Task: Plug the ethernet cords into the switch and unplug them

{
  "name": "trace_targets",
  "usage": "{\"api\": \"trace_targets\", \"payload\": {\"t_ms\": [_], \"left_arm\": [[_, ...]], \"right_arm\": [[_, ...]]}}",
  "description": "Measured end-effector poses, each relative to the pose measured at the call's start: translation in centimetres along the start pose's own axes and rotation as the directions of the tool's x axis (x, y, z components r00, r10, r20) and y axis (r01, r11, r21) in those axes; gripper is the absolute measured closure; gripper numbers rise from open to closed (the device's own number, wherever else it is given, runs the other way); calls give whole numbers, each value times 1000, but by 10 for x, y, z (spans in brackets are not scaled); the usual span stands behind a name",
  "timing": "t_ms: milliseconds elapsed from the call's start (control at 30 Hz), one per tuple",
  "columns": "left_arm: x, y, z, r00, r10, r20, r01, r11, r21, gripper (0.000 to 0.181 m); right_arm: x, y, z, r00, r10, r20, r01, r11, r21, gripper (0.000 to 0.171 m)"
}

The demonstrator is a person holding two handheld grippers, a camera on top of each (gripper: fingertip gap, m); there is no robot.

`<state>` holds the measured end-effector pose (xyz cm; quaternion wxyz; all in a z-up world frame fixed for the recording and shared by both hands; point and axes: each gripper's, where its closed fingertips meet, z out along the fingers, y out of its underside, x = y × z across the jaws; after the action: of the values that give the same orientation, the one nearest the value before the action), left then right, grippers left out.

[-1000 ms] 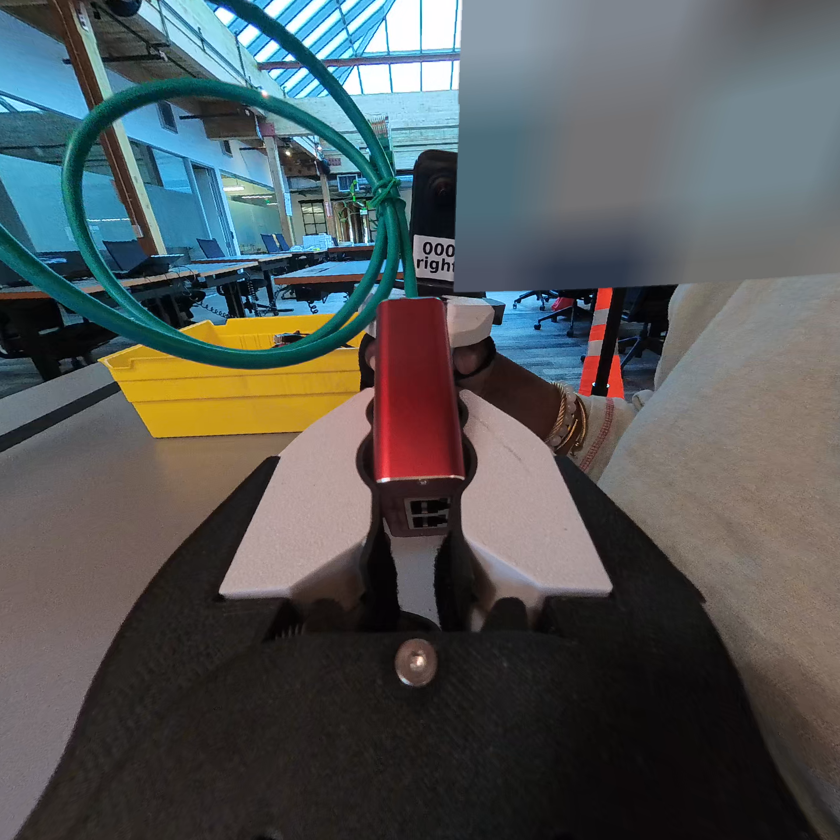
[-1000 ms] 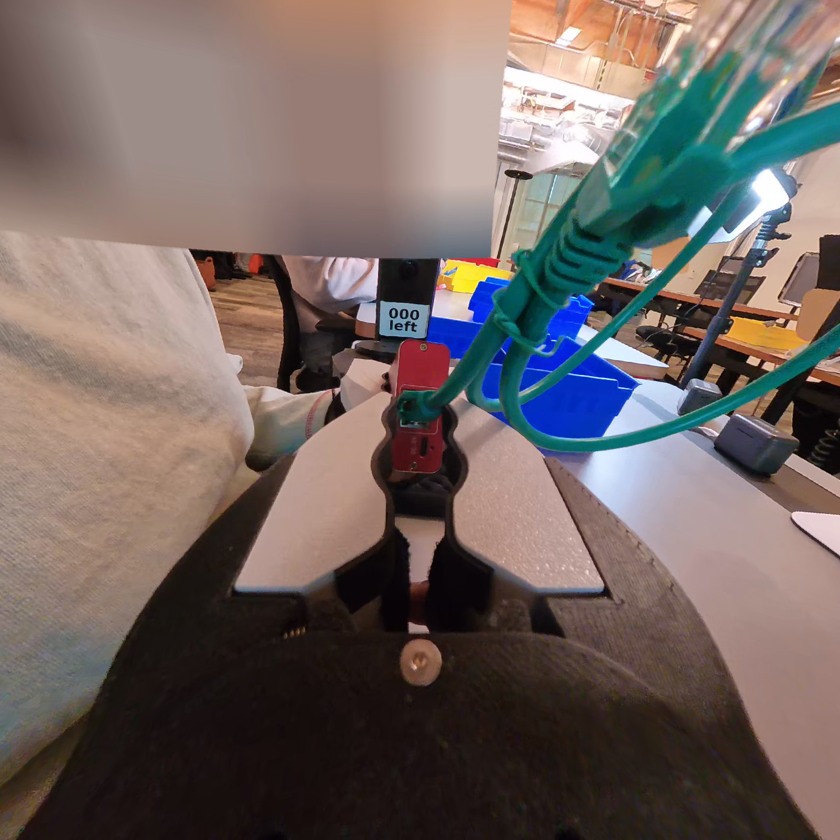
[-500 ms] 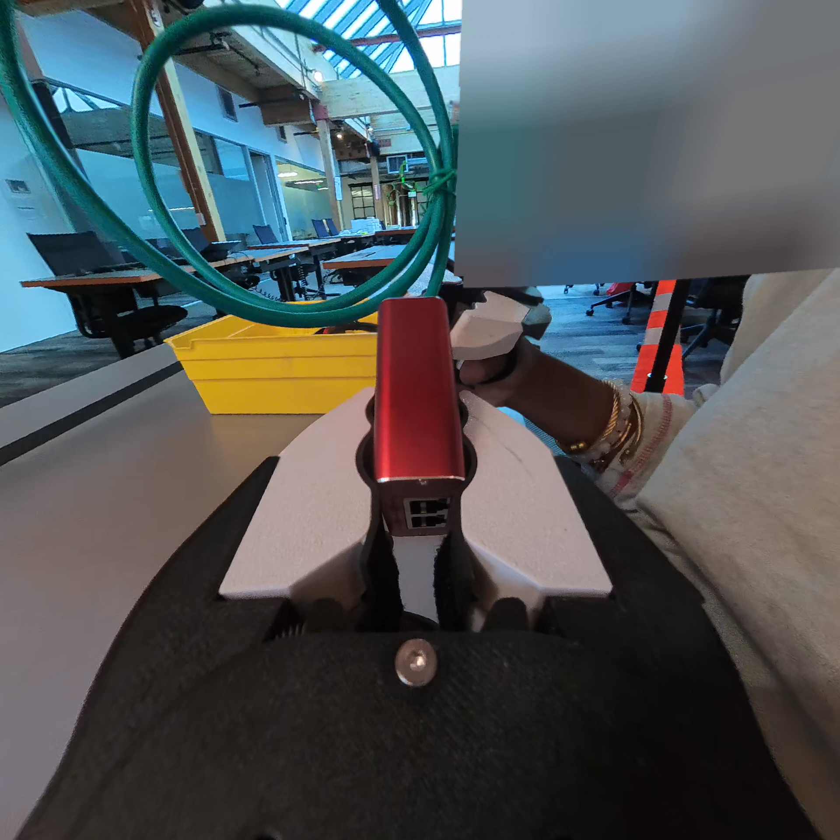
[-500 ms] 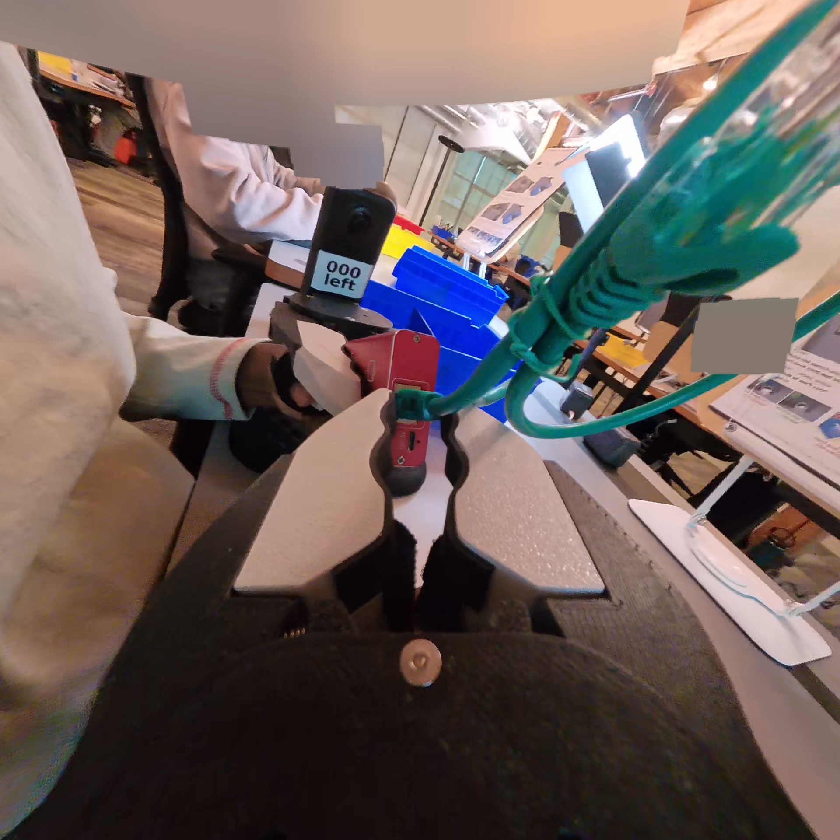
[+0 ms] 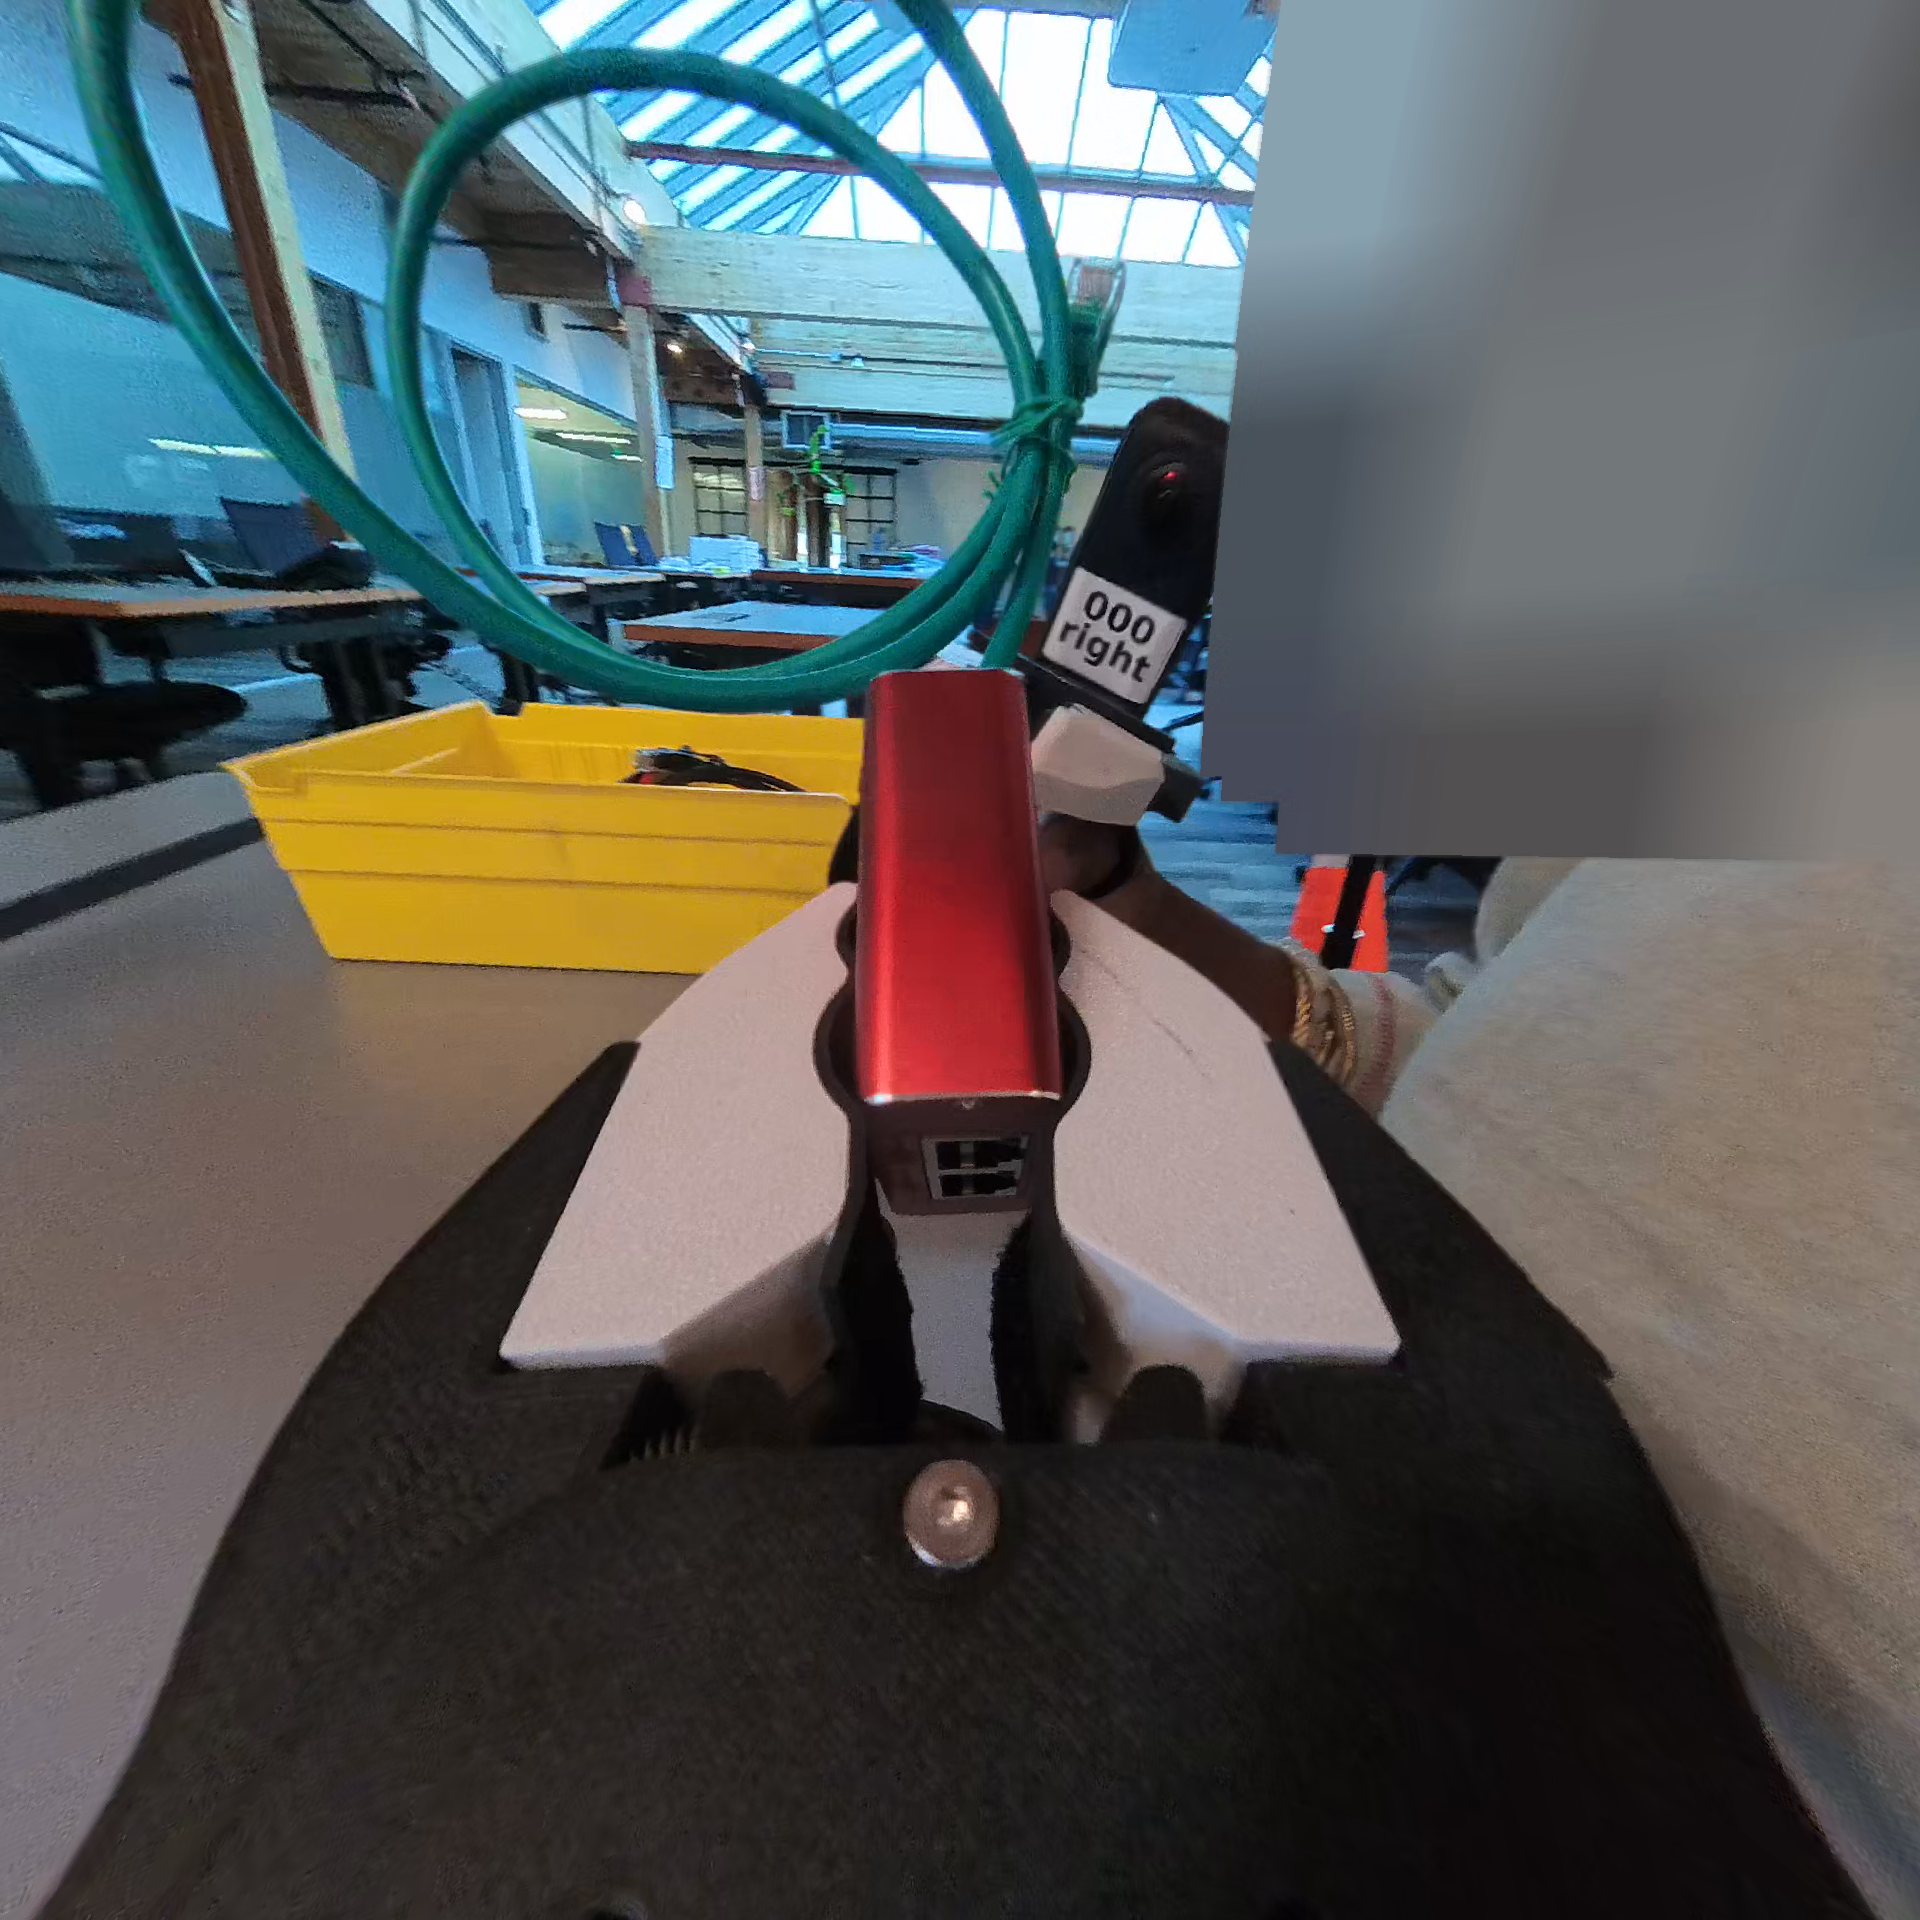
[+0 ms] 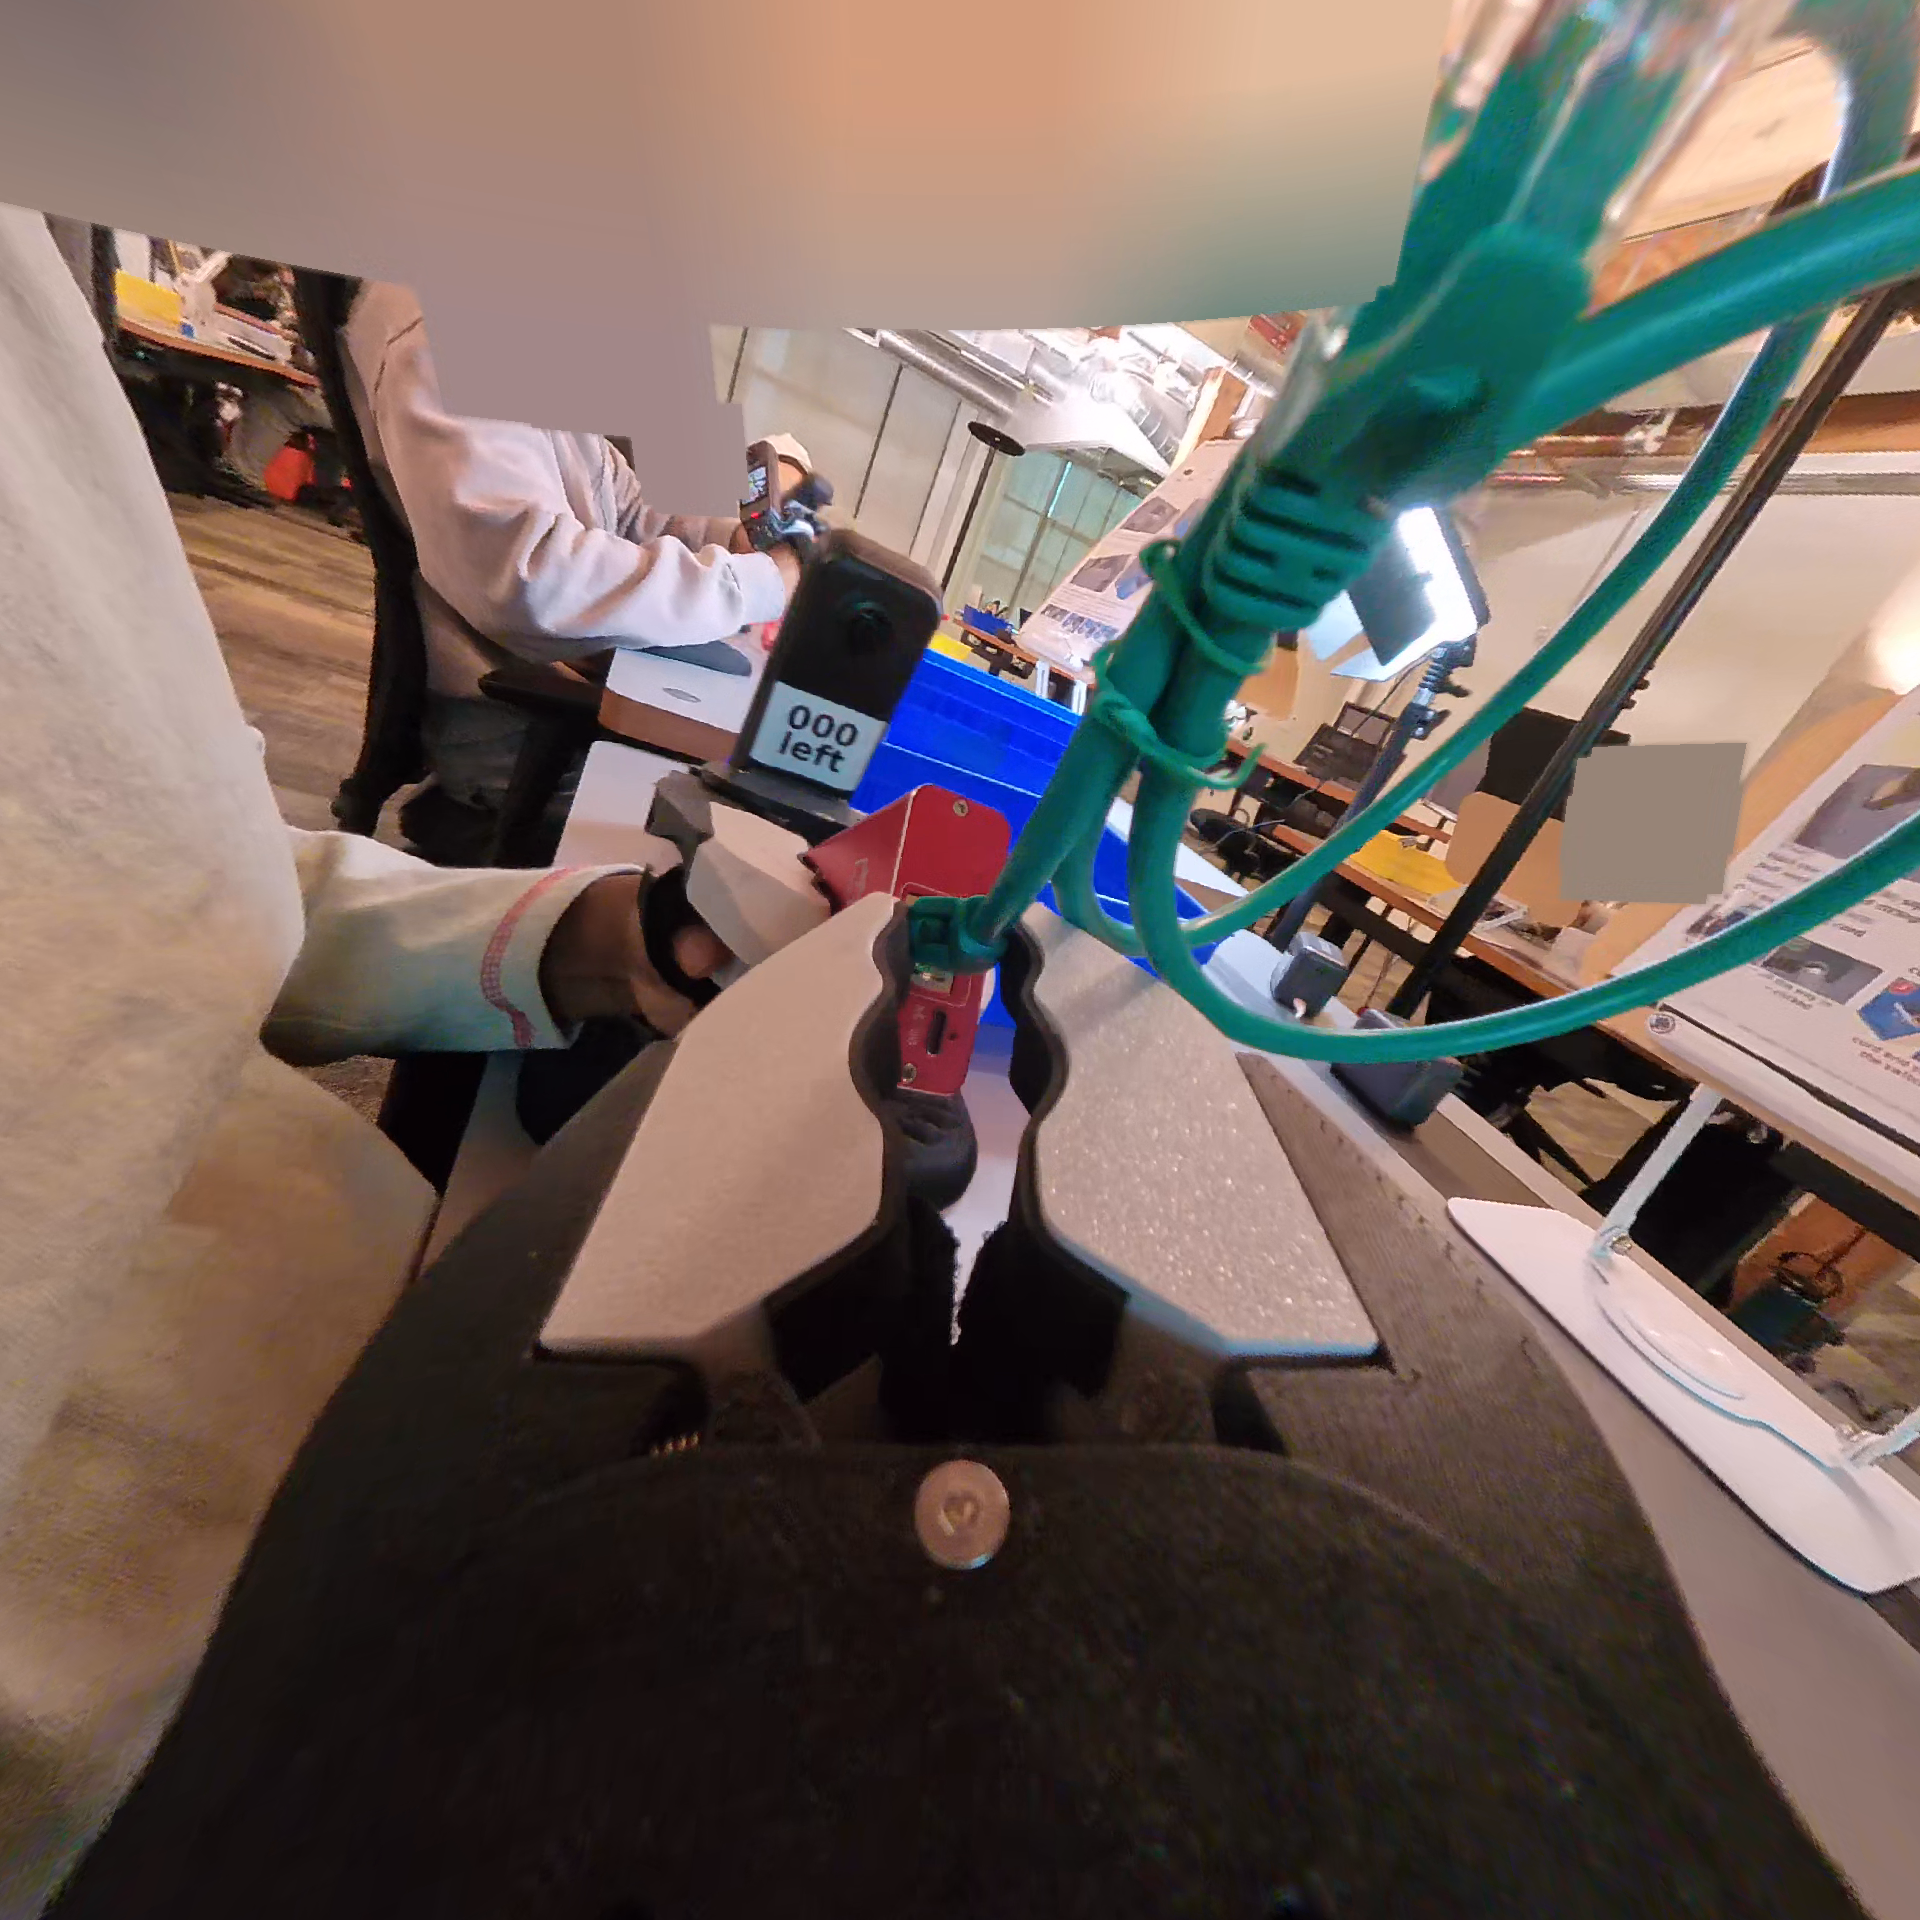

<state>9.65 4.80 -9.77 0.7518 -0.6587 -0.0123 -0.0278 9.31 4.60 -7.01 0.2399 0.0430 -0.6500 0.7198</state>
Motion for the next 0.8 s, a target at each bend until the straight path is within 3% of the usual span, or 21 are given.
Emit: {"api": "trace_targets", "payload": {"t_ms": [100,333,600,667,733,800], "left_arm": [[3,2,0,995,-84,-53,84,996,-7,152],[-4,9,3,991,-129,-17,128,990,-58,153],[4,5,3,981,-176,-80,173,984,-39,153],[-6,10,2,989,-148,-7,147,987,-68,153],[-15,16,2,995,-13,96,24,993,-117,152],[-9,9,5,997,-8,81,15,996,-89,152]], "right_arm": [[-1,0,0,1000,14,11,-14,1000,-10,154],[5,7,-3,998,66,-6,-66,998,-16,155],[3,-2,-2,989,140,48,-143,987,69,157],[8,8,-2,996,93,-12,-93,996,-15,156],[12,14,-4,998,13,-62,-19,995,-96,154],[10,3,-4,998,-9,-60,6,998,-58,154]]}}
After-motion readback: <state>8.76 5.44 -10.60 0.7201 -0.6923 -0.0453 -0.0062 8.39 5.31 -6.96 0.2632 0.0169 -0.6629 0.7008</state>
